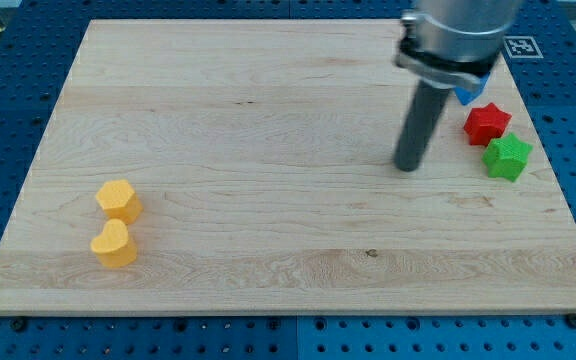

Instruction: Move the yellow hexagon towards the right of the board

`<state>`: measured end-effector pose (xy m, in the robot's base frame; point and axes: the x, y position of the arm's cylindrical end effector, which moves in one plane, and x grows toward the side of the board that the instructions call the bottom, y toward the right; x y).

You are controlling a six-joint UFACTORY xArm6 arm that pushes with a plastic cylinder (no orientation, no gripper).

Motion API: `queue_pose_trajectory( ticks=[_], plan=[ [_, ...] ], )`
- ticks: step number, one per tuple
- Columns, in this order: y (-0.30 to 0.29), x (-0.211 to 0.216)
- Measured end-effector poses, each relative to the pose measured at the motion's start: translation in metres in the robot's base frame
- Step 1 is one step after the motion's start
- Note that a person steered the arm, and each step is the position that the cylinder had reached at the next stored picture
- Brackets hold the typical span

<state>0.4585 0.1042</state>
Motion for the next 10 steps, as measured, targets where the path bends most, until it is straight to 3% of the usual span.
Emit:
queue_pose_trajectory(
  ticks=[3,5,6,7,10],
  plan=[
    [-0.244,-0.028],
    [-0.378,0.0],
    [-0.396,0.037],
    [-0.395,0.044],
    [-0.304,0.062]
  ],
)
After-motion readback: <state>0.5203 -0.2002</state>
